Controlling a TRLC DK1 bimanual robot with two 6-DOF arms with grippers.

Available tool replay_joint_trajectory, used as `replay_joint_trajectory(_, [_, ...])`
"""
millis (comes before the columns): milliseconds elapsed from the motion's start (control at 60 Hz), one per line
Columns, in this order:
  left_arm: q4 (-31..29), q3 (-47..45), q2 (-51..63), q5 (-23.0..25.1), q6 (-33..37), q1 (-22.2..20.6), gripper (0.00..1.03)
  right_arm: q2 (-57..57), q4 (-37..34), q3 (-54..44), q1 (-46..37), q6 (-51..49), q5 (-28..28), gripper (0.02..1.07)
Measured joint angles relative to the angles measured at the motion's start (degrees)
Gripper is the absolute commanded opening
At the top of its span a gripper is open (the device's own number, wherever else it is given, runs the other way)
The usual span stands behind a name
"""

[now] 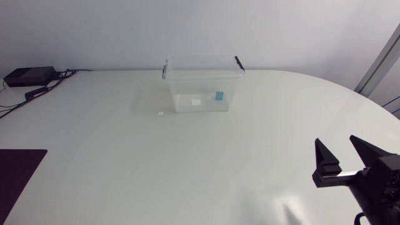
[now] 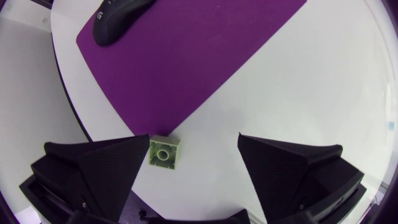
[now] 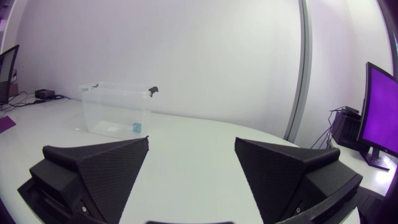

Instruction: Place the duplo bricks in the container

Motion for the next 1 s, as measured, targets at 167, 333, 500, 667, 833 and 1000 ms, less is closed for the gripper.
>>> replay_joint_trajectory(167, [0.3, 0.5, 2.8, -1.4, 0.0, 0.8, 0.99, 0.0, 0.0, 0.0, 0.0, 0.0, 0.0, 1.02])
replay_joint_trajectory(333, [0.5, 0.7, 5.4, -3.2, 0.0, 1.6, 0.99, 0.0, 0.0, 0.0, 0.0, 0.0, 0.0, 1.02])
replay_joint_trajectory(500, [0.8, 0.8, 5.9, -4.7, 0.0, 1.9, 0.99, 0.0, 0.0, 0.0, 0.0, 0.0, 0.0, 1.02])
replay_joint_trajectory(667, [1.5, 1.4, 8.9, -6.5, 0.3, 2.3, 0.99, 0.0, 0.0, 0.0, 0.0, 0.0, 0.0, 1.02])
replay_joint_trajectory(833, [1.4, 1.4, 11.9, -7.1, 1.5, 2.3, 0.97, 0.0, 0.0, 0.0, 0.0, 0.0, 0.0, 1.02])
replay_joint_trajectory(1000, [1.6, 1.4, 12.8, -8.0, 2.4, 2.3, 0.97, 0.0, 0.0, 0.0, 0.0, 0.0, 0.0, 1.02])
